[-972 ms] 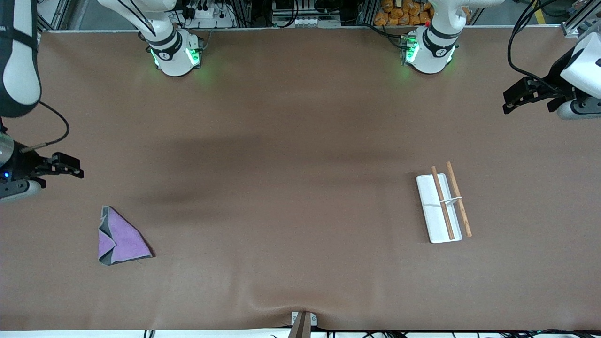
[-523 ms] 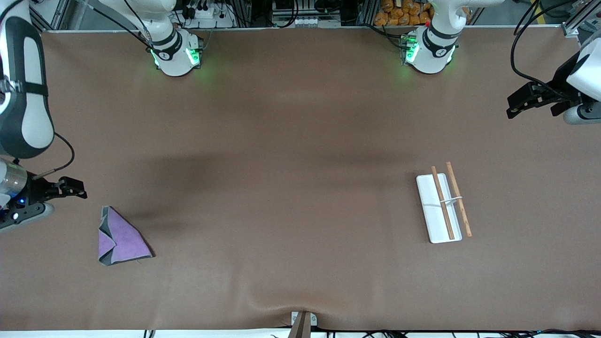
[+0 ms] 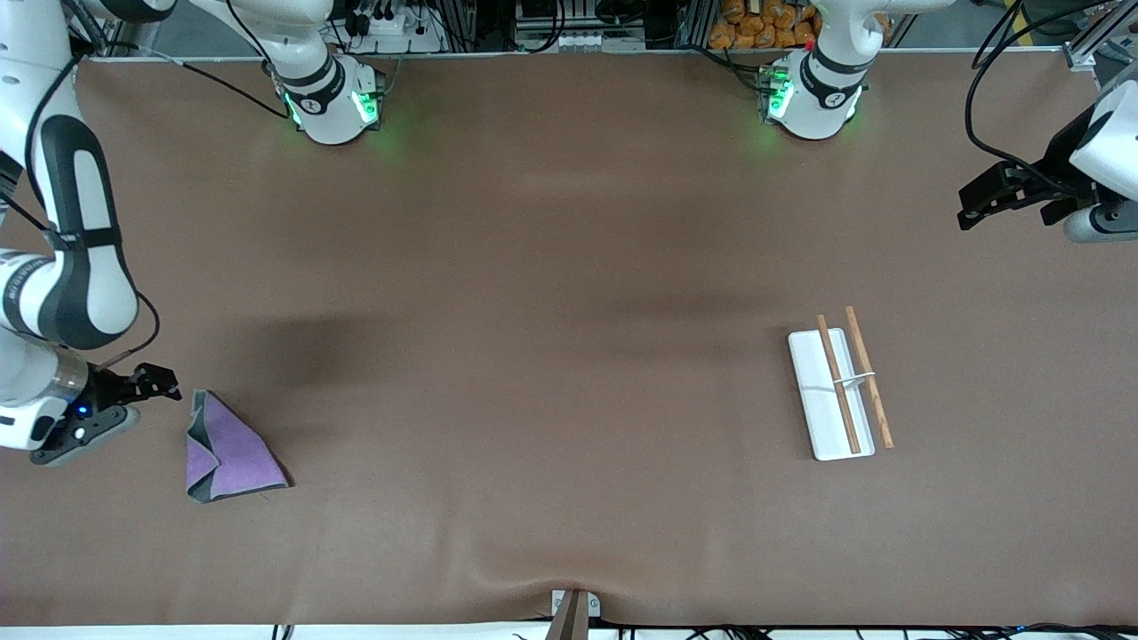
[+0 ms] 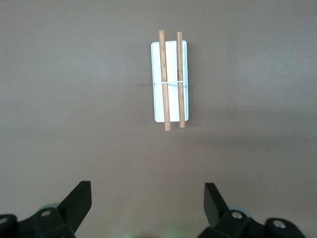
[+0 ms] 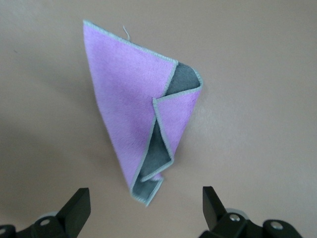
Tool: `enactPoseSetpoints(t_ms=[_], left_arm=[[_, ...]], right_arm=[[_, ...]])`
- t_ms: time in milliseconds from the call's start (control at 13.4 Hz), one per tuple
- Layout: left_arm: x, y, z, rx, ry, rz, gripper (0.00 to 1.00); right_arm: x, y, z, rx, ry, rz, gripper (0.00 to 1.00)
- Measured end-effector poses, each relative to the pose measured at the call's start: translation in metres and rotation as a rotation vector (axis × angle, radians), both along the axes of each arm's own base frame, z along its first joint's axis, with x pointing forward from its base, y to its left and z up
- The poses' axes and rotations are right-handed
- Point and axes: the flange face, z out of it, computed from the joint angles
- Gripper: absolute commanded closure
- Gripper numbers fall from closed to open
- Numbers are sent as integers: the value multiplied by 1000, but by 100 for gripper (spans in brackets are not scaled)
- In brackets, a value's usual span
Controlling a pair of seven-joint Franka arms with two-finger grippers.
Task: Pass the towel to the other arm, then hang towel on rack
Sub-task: 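Reach the right gripper down toward the purple towel, then close the right gripper on the purple towel's corner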
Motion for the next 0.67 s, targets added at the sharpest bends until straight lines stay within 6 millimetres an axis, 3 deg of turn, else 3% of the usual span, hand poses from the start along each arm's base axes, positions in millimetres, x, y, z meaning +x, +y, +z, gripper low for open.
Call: enactPoseSetpoints(t_ms=[299,673], left_arm=[[2,5,1,-1,-13,9,0],[11,4,0,-5,-57,6,0]], right_arm=[[-3,-2,-53,9,44,58,0],[-4,2,-69,21,50,60,0]])
